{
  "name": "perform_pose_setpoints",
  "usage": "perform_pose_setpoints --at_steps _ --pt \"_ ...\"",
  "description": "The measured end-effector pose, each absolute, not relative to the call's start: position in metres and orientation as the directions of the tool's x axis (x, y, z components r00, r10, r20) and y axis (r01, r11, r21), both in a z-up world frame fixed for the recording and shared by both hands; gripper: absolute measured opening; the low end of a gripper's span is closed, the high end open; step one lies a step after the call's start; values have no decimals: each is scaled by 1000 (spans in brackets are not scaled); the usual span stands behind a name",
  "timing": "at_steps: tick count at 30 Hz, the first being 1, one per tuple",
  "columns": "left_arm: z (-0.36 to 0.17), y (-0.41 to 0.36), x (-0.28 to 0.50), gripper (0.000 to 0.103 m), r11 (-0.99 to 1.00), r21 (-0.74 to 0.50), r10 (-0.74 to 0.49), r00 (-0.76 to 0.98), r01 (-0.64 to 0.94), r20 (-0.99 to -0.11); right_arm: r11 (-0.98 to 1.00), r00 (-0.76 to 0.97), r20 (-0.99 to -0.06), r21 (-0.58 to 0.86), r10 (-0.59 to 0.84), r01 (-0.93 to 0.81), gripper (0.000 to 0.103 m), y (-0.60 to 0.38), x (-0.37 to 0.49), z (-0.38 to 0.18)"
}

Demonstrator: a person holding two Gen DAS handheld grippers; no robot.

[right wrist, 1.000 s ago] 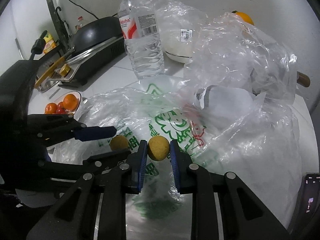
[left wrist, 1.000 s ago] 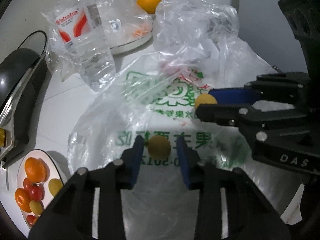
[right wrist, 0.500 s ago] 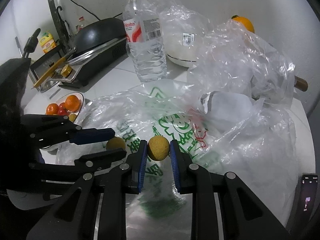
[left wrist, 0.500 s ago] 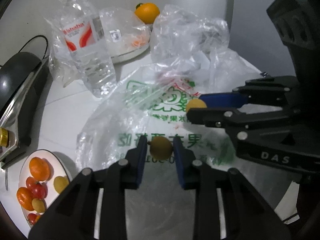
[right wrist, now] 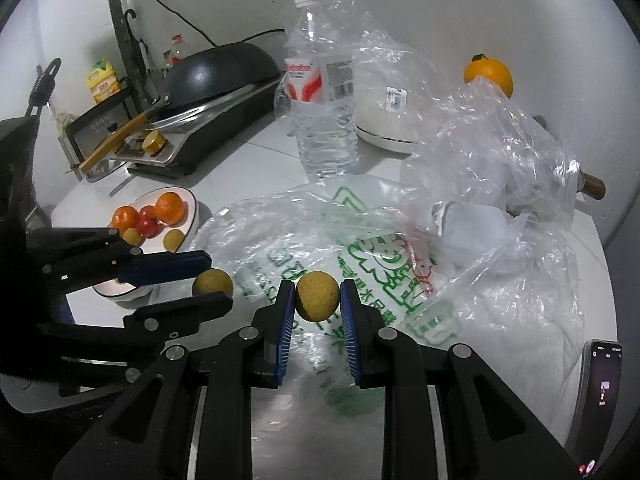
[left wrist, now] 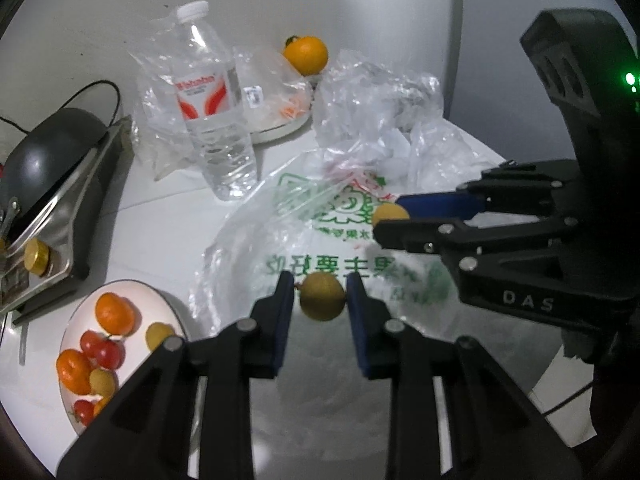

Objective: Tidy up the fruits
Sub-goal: 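Carry the yellow fruit with the right tool while the left tool carries its yellow fruit to the plate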

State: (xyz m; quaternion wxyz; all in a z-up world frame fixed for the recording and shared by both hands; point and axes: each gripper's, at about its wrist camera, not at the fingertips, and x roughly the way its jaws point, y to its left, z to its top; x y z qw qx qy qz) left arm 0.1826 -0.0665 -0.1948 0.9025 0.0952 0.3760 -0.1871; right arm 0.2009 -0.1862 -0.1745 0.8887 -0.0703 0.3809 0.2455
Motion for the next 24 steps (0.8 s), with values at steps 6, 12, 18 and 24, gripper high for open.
perform_pose_setpoints --at_steps 6,12,18,24 --pt "-185 -52 166 28 917 28 -269 670 397 -692 869 596 -708 53 380 -491 25 -179 192 -168" --pt "-180 -32 150 28 925 27 -261 686 379 -679 864 603 -703 33 377 -503 25 -161 181 -162" --pt "-182 -10 137 28 937 29 -240 698 349 -675 858 599 -706 22 377 -514 25 -145 174 -161" --pt "-185 12 130 28 948 30 -214 706 316 -675 848 591 -713 9 377 -530 25 -127 172 -162"
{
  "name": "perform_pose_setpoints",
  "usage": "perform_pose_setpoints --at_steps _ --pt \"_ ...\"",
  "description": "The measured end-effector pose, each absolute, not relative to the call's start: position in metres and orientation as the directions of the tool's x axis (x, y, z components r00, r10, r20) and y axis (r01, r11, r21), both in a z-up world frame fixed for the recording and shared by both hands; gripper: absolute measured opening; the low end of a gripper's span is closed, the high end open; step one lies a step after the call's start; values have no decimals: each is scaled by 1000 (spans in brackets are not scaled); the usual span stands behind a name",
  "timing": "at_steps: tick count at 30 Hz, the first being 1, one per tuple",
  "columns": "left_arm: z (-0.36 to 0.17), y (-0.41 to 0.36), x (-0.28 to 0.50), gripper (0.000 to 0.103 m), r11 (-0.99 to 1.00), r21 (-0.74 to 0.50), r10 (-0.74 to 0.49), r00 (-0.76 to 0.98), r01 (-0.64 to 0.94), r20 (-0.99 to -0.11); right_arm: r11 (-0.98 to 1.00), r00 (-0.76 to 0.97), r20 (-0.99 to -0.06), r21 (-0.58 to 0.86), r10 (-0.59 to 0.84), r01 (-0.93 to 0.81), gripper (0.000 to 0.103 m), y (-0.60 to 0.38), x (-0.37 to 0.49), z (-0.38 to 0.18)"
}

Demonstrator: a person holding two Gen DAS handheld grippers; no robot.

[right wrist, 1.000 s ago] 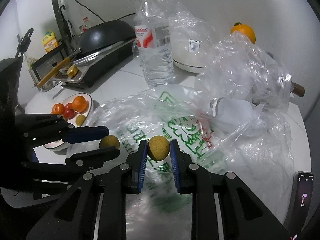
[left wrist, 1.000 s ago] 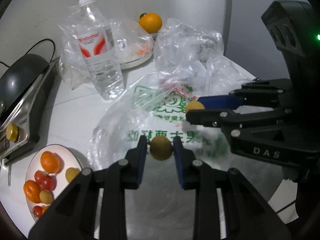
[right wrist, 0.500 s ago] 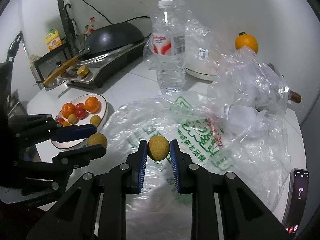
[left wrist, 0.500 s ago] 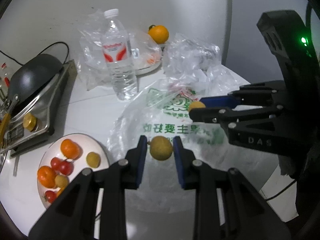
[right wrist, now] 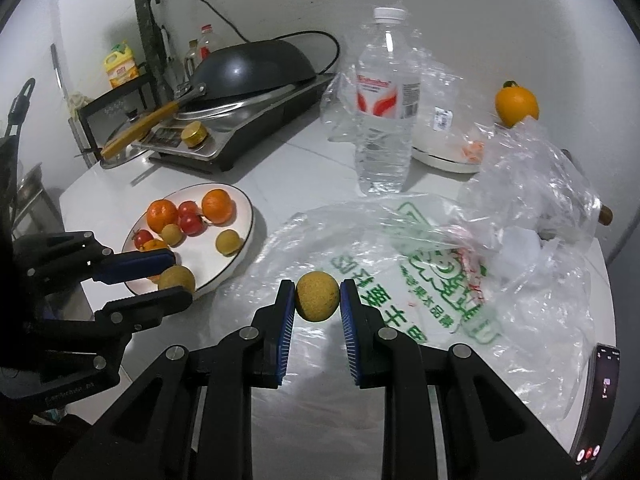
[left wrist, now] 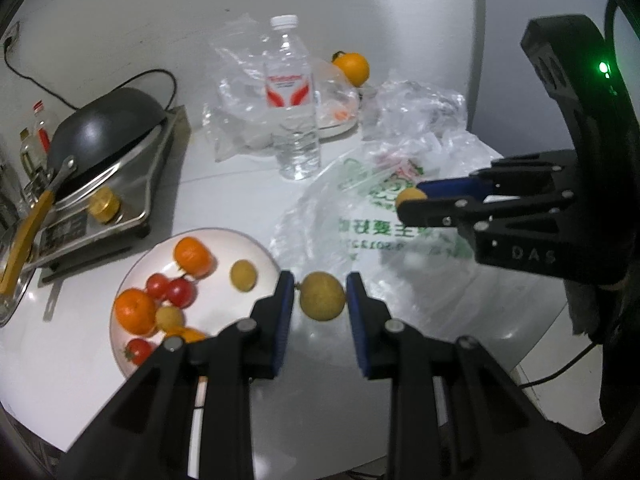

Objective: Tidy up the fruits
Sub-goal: 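Carry the yellow fruit with the right tool while the left tool carries its yellow fruit to the plate, then lower the yellow fruit onto the plate and open the right tool while the left tool releases its fruit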

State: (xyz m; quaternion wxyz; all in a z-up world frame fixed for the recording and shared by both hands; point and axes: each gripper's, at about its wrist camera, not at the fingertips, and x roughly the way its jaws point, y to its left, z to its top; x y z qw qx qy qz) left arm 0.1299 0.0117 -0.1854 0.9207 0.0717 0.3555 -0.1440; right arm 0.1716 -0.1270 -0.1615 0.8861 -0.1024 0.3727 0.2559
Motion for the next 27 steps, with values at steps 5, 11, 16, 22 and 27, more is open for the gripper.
perform_pose_setpoints --at_steps 5,11,16,22,27 --pt "-192 28 126 28 957 19 -199 705 288 -680 835 579 -721 -1 380 -550 25 -109 169 -163" --pt "-204 51 123 28 966 10 -180 699 259 -692 815 559 -731 -7 390 -579 25 -87 167 -167" --pt "-216 63 123 28 969 -3 -178 686 248 -705 796 538 -744 -13 396 -605 25 -66 166 -172" --pt "-223 71 124 28 968 -13 -186 677 252 -712 762 498 -761 -9 415 -648 25 -37 170 -181" --pt "-229 74 127 28 965 -17 -194 667 261 -719 741 466 -780 -5 417 -672 25 -19 177 -191"
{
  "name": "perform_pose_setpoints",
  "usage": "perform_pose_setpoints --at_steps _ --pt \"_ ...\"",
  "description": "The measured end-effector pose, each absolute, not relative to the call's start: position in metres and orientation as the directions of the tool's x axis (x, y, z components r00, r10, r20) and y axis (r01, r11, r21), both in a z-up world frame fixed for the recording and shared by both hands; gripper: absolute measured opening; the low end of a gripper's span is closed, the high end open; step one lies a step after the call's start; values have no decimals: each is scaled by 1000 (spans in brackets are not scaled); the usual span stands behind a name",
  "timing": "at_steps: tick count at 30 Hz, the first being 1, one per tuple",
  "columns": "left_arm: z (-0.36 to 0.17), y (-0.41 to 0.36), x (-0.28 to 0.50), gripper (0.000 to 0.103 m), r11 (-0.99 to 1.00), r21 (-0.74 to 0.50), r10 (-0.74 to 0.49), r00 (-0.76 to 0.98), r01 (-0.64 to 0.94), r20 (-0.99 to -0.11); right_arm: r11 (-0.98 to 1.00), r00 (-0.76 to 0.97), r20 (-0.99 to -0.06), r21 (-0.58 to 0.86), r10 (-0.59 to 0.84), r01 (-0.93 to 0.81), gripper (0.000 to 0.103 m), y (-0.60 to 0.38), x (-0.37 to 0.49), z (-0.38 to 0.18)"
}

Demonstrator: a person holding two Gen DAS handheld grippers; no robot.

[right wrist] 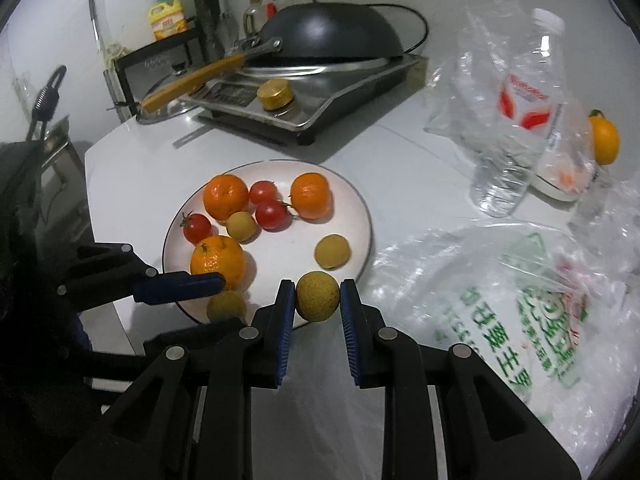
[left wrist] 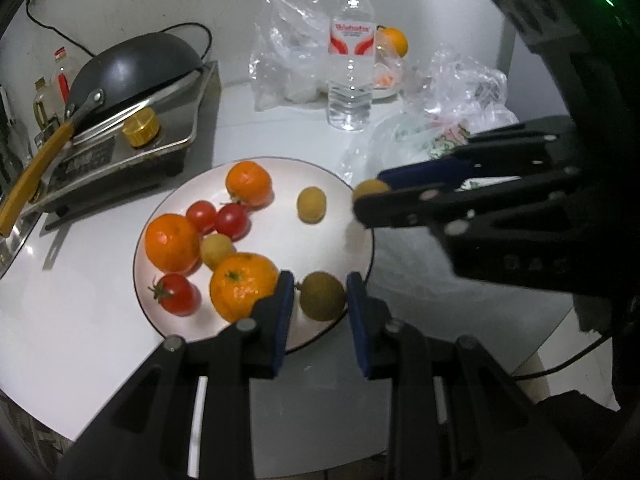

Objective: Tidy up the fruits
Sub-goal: 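Lower the yellow fruit onto the plate and open the right tool while the left tool releases its fruit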

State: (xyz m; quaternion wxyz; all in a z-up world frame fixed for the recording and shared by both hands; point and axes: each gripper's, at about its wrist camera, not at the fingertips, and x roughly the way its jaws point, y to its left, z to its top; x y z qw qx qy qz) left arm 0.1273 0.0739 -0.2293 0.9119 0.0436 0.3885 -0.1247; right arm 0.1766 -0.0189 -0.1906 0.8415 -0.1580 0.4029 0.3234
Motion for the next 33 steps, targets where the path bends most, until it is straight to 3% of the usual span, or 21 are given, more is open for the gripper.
perform_pose_setpoints --at_steps 18,33 --pt "-229 84 125 29 957 -66 -244 662 282 -709 723 394 -843 -8 367 -691 25 16 200 -219" --pt "-215 86 113 30 967 -63 -222 697 246 -682 743 451 -814 -37 365 -668 25 -1 186 -194"
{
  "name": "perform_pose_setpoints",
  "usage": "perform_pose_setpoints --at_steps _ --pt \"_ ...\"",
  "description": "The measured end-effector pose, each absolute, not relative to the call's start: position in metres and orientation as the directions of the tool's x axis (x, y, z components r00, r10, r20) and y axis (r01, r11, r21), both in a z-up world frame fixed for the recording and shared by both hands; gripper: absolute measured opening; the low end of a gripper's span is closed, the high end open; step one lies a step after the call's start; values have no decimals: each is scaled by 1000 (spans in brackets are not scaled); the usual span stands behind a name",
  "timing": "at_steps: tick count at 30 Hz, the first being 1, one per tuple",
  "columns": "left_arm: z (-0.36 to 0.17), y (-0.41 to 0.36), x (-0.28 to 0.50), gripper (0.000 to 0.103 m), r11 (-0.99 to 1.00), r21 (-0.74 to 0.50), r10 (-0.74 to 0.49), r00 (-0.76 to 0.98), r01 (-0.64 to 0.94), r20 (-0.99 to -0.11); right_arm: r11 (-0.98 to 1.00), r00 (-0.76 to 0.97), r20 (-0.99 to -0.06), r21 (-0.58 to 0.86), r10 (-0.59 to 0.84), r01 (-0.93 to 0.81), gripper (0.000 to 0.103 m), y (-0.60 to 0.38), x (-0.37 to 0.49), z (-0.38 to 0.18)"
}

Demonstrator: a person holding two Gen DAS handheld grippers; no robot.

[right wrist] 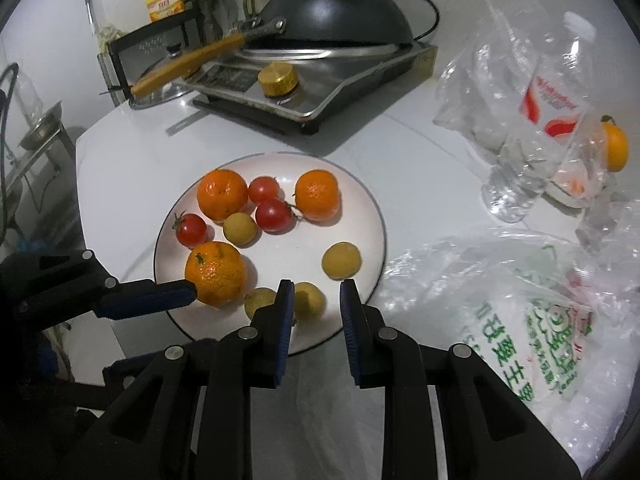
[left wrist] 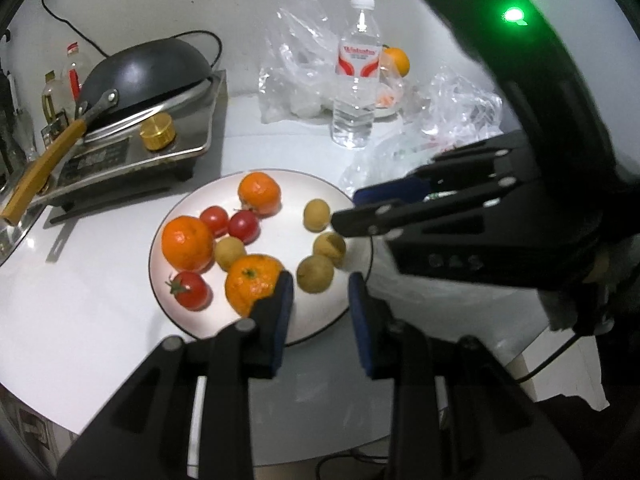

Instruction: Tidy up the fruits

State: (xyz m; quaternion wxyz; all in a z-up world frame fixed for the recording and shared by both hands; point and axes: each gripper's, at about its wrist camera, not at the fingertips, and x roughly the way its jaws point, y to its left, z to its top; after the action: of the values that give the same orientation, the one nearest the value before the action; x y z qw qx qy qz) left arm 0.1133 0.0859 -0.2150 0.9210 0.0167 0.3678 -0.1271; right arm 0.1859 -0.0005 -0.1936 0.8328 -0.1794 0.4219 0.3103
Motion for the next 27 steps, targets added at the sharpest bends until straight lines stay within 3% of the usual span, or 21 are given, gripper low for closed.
perform_pose_setpoints --at_steps 24,25,27 --pt "-143 62 76 33 982 -42 -178 819 186 -546 826 656 -657 -91 370 -556 26 -87 127 -102" --pt "-138 61 74 35 983 -37 -172 826 181 -536 829 662 -652 -91 369 -552 26 -89 126 -100" --pt "-131 60 71 51 983 -35 -171 837 179 -520 835 680 -633 -94 370 -542 30 -95 121 -91"
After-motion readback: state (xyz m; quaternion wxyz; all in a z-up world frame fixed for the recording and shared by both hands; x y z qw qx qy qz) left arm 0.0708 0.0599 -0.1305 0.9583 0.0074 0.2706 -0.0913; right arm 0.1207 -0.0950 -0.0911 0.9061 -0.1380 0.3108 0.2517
